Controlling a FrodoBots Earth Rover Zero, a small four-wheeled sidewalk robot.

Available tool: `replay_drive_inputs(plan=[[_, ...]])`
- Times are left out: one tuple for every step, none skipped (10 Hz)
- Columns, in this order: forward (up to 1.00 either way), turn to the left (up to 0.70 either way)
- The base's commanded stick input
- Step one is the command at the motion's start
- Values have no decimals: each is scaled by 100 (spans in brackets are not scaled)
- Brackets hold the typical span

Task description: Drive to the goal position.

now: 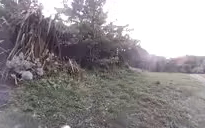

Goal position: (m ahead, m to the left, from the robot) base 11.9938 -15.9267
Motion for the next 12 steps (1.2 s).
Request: replay_drive_inputs(plan=[[0,0],[0,0],[0,0],[0,0],[0,0],[0,0],[0,0],[0,0],[0,-17],[0,-43],[0,-63],[0,-70]])
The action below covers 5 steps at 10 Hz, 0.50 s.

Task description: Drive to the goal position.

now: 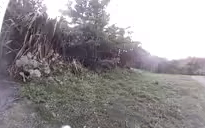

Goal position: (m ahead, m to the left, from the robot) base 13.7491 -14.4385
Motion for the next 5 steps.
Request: replay_drive_inputs(plan=[[0,-70],[0,-70],[0,-70],[0,-70],[0,-70]])
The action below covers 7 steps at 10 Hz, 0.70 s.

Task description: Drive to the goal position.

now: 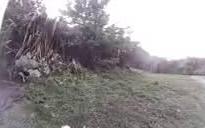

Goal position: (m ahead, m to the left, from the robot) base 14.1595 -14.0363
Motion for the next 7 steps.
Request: replay_drive_inputs(plan=[[0,-70],[0,-70],[0,-70],[0,-70],[0,-70],[0,-70],[0,-70]])
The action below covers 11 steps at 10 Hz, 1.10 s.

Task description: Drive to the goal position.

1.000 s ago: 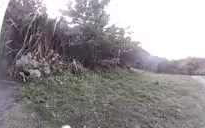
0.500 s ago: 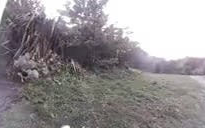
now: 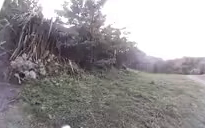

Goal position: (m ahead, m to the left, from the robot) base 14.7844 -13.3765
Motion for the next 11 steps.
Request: replay_drive_inputs(plan=[[0,-70],[0,-70],[0,-70],[0,-70],[0,-70],[0,-70],[0,-70],[0,-70],[0,-70],[0,-70],[0,-70]])
